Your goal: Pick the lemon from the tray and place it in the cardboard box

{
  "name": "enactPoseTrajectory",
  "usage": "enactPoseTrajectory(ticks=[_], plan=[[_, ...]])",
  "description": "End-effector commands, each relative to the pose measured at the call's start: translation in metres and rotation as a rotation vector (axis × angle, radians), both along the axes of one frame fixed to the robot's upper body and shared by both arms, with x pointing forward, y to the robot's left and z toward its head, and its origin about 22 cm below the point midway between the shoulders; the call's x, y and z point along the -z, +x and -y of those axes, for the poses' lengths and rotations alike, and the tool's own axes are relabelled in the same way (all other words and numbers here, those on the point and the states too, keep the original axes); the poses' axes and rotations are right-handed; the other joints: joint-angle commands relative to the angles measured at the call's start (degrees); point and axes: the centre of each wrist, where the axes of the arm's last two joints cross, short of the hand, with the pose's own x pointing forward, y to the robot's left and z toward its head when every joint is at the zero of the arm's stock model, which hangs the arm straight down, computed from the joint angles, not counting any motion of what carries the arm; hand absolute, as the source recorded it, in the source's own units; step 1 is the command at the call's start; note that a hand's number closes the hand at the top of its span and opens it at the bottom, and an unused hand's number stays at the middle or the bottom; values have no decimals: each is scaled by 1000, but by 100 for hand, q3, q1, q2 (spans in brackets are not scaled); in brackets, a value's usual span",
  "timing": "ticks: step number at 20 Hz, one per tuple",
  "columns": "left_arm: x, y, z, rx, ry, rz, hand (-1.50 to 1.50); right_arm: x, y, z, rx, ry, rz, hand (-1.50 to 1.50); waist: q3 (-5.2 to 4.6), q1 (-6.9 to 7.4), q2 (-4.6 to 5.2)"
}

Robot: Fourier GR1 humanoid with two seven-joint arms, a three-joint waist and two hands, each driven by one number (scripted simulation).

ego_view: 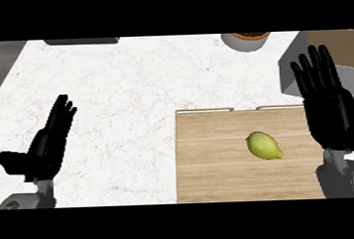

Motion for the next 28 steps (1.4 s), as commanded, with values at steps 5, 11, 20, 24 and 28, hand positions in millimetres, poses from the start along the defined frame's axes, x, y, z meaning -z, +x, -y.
enactPoseTrajectory(ticks=[5,11,20,24,28], plan=[[-35,26,38,249,206,41,0,74,-38,-2,-288,-84,-147,-150,30,-158,28],[-23,18,59,312,180,-10,0,70,-50,57,-124,-754,34,-150,20,-344,13],[-38,26,75,366,204,-29,0,74,-106,94,-23,-1082,266,-150,11,-161,-12],[-31,21,81,345,196,-9,0,14,-123,117,-160,-1122,161,-150,4,-170,-15],[-56,26,78,356,209,-27,0,5,-130,118,-307,-1140,47,-150,7,-139,-12]])
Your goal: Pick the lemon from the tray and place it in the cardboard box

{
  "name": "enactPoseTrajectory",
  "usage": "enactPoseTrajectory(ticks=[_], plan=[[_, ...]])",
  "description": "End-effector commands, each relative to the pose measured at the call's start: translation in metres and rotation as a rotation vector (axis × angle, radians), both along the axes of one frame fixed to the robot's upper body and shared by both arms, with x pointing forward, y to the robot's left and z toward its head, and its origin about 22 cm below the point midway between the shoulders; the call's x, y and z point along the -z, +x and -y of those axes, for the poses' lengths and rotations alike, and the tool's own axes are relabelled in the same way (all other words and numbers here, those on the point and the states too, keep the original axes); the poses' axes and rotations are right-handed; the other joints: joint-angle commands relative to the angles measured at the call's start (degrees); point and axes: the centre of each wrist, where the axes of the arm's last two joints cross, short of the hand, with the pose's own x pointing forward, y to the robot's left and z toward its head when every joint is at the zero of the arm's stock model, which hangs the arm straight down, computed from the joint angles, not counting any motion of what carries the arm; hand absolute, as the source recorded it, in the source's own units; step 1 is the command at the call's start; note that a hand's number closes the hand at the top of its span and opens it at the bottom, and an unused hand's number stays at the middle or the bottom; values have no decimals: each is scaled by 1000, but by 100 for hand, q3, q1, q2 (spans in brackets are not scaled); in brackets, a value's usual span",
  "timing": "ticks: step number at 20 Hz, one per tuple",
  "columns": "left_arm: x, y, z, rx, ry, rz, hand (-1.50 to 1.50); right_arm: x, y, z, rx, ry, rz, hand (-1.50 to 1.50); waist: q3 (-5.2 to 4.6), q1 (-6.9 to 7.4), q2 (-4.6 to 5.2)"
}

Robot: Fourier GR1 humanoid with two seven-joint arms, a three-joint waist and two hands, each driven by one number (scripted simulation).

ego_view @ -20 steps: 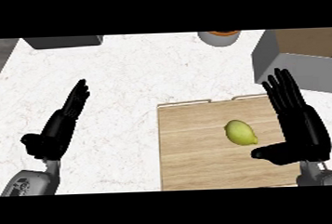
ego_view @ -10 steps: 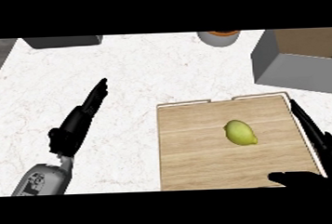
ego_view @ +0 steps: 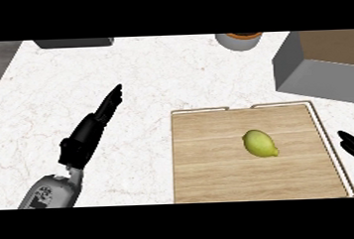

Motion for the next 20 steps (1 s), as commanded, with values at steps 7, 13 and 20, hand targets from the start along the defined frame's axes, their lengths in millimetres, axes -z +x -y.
enactPoseTrajectory(ticks=[7,13,20], plan=[[-3,13,0,7,1,-3,0,-36,1,-23,-48,-15,-203,-150,3,80,24],[7,-1,16,10,-20,9,0,-17,20,-58,-33,9,-204,-150,5,114,24],[-7,11,5,19,-7,8,0,3,49,-66,10,-48,-266,-150,6,113,25]])
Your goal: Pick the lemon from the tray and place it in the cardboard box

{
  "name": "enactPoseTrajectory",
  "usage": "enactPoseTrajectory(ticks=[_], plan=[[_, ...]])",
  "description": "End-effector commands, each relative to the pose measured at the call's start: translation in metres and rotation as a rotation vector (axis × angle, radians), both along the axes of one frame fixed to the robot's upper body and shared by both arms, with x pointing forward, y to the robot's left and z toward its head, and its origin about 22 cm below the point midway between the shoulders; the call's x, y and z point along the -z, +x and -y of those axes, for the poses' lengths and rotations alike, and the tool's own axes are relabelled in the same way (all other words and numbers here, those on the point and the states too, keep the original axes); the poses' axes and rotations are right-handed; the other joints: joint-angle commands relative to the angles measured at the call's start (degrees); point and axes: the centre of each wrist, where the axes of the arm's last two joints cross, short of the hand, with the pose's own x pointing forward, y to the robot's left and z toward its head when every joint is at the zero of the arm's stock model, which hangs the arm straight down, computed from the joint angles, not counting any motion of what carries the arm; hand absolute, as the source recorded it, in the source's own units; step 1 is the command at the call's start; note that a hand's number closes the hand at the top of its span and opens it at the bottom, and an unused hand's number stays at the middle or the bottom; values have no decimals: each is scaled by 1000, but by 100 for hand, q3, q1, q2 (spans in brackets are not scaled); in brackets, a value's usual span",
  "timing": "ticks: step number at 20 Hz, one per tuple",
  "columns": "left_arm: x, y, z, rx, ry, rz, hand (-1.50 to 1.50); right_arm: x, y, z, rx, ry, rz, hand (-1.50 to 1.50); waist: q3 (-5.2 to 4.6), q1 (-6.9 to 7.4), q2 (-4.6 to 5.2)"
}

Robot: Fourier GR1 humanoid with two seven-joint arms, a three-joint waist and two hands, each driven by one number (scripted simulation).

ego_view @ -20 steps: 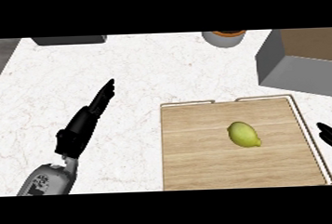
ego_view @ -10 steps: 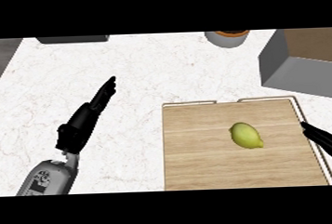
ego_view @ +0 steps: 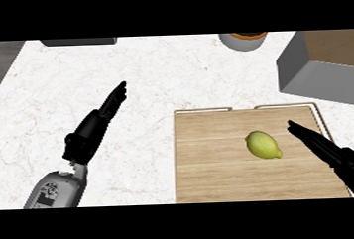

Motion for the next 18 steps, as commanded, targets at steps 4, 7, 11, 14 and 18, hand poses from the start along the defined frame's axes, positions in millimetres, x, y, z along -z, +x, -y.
enactPoseTrajectory(ticks=[4,7,11,14,18], plan=[[6,-2,-20,6,26,4,0,26,21,-26,-1,-32,-33,-150,1,5,1],[5,9,1,4,12,8,0,45,22,-24,2,-10,-10,-150,2,-13,1],[0,2,-8,-12,20,-12,0,36,10,-24,7,6,49,-150,2,-23,-5],[-17,-13,2,-13,-3,7,0,51,35,-25,1,-31,12,-150,2,4,-5],[-6,-6,-10,-22,19,-4,0,64,25,-24,-28,-49,-33,-150,2,-11,-3]])
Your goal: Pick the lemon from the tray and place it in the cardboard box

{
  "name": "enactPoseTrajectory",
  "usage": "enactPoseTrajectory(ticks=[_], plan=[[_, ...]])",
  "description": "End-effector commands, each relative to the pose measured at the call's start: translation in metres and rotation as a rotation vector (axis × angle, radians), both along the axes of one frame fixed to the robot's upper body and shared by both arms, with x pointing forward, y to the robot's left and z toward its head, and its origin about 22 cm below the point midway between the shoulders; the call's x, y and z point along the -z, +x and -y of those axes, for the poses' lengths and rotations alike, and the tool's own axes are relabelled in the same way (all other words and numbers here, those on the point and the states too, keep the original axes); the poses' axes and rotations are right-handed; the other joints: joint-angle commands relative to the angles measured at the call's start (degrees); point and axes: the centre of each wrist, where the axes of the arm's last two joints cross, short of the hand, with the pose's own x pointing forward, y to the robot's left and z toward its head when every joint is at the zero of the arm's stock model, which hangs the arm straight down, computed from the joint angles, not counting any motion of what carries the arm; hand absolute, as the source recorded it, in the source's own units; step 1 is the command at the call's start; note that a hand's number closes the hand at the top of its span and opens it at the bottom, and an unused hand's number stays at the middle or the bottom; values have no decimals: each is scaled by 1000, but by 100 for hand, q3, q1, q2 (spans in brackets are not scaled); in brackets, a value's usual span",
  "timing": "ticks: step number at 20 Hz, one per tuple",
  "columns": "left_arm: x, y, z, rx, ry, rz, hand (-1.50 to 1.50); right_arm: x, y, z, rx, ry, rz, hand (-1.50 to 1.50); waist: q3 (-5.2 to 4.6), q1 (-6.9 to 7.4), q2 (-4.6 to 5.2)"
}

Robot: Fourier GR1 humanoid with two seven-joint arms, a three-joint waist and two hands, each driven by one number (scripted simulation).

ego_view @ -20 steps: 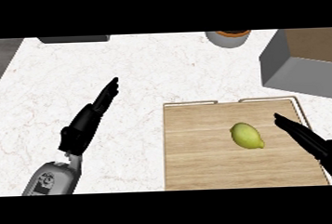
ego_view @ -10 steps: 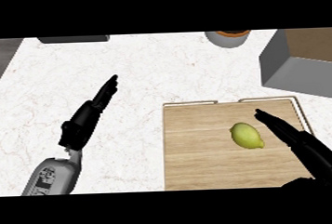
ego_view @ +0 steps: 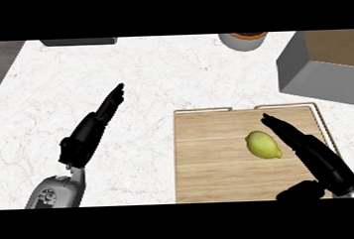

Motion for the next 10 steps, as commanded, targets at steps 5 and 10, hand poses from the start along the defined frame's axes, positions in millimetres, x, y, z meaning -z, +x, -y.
enactPoseTrajectory(ticks=[5,10], plan=[[6,-7,-6,-4,0,-4,0,24,0,-18,-18,-53,-42,-150,1,7,0],[-8,7,-8,-3,-8,-4,0,15,-4,-11,-26,-39,-78,-150,0,-7,-1]])
